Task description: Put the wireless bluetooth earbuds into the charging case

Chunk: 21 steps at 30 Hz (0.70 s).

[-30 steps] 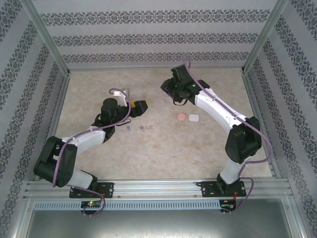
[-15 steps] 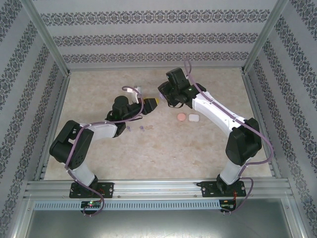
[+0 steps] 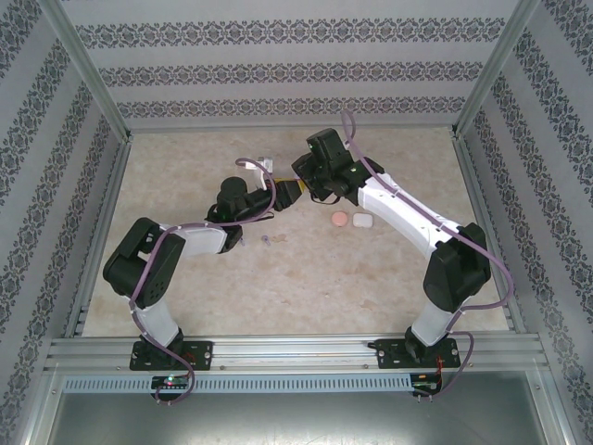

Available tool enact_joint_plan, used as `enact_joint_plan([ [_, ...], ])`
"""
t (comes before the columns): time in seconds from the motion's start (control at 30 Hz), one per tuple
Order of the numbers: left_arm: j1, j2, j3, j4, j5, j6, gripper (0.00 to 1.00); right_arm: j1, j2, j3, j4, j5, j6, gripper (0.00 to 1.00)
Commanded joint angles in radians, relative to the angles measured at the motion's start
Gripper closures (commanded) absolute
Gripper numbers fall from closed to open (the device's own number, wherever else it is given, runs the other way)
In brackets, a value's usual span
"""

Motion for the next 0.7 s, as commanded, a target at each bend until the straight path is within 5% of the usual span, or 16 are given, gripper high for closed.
enact_joint_plan([
  [0.0,-0.015,0.01,0.028,0.07,-0.014,-0.013,0.48,0.01,-0.028,-0.005,0.011,0.024,0.007,0.66],
  [0.67,-0.017,0.015,0.02,0.115,-0.092,-0.016,0.77,0.018,-0.038,-0.021,0.017,0.022,0.008,0.66],
])
